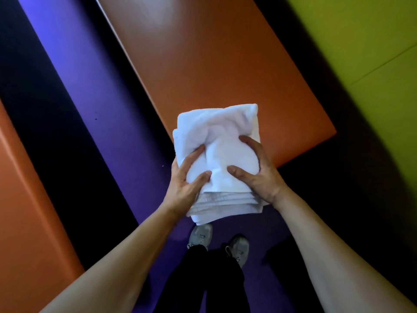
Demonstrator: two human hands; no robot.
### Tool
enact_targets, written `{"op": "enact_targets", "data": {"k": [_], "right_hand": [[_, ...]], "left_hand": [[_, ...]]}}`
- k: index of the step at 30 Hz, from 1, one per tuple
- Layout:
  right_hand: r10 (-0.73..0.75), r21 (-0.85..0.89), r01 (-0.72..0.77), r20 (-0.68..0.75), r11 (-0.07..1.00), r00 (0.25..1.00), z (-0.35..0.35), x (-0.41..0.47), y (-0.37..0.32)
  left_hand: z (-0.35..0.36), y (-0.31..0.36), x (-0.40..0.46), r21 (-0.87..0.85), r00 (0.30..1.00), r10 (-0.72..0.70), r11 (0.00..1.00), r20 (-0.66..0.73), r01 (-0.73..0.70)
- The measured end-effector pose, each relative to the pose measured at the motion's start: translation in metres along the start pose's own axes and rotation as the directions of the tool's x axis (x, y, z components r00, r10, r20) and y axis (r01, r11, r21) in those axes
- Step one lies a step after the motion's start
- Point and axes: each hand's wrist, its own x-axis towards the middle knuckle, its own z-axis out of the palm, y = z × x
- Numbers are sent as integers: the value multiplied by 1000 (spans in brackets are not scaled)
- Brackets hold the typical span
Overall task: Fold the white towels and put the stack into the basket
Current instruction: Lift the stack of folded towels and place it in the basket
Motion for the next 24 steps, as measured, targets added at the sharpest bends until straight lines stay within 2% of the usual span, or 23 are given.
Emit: {"op": "enact_targets", "data": {"k": [2,6,11,18,24], "right_hand": [[22,152,-18,-24,988,999,7,-25,10],[57,278,-21,-123,960,991,21,-52,26],[68,204,-34,-161,978,985,36,-47,34],[32,322,47,-236,945,971,39,-65,20],[28,383,101,-317,918,948,14,-124,26]], "left_hand": [[-1,-7,-10,-24,998,-15,1000,57,17],[-2,-22,-18,28,990,0,1000,143,-4],[-6,-30,-13,52,986,37,998,164,-46],[-6,-18,-22,33,988,126,991,94,-130],[25,2,-56,41,966,183,980,181,-193]]}}
